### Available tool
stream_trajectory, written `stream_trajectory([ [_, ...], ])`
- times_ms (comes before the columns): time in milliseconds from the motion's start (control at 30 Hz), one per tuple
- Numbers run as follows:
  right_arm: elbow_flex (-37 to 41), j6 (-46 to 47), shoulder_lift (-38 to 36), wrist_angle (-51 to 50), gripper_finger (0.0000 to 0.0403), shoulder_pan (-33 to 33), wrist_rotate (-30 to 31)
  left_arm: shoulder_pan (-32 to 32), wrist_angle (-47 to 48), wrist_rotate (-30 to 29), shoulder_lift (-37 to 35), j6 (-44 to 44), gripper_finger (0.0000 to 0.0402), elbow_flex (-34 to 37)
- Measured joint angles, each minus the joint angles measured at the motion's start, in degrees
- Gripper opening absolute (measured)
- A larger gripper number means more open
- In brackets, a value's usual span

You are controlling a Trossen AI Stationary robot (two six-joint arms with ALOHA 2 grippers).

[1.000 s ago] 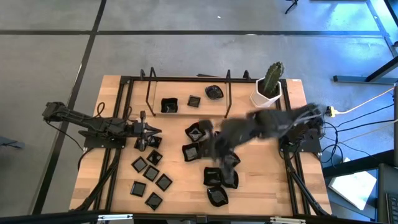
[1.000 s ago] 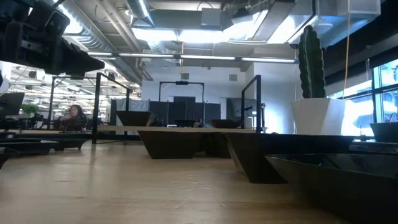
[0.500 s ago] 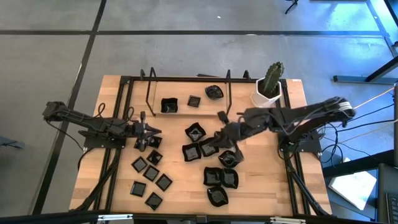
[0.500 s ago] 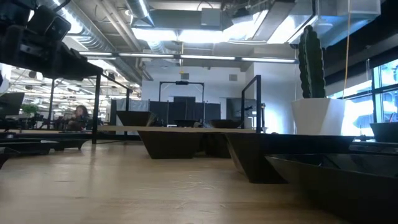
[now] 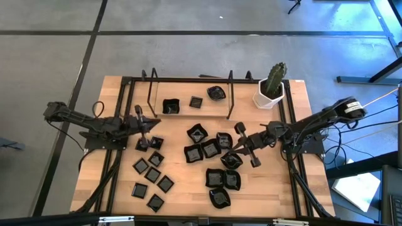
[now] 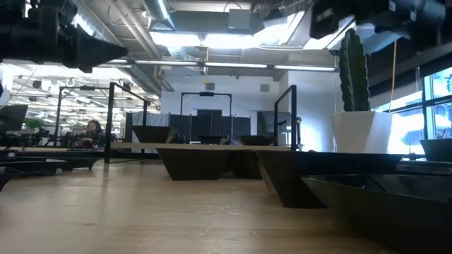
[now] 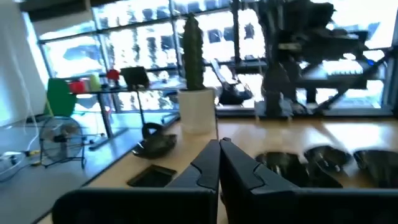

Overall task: Pick & Place Mini shaped plates
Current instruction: Stack the leaf-shaped plate on top of the leaf-shaped plate on the shelf

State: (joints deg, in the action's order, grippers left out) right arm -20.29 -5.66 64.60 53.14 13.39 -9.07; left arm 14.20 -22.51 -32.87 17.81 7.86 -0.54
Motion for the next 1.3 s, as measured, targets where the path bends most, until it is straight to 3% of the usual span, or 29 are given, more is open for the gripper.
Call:
stream_trajectory([
  [200, 5.26, 1.85, 0.03, 7.11, 0.0007, -0.02, 4.84, 0.07, 8.12, 5.65, 0.14, -0.97, 0.0007, 0.02],
  [400, 5.96, 1.71, 0.09, 6.52, 0.0007, -0.04, 6.89, 0.07, 14.28, 5.91, 0.15, -1.20, 0.0002, 0.02],
  [1300, 5.96, -0.79, 0.13, 4.01, 0.0015, -0.04, 10.13, 0.07, 15.06, 7.42, 0.12, -1.53, 0.0004, 0.02],
])
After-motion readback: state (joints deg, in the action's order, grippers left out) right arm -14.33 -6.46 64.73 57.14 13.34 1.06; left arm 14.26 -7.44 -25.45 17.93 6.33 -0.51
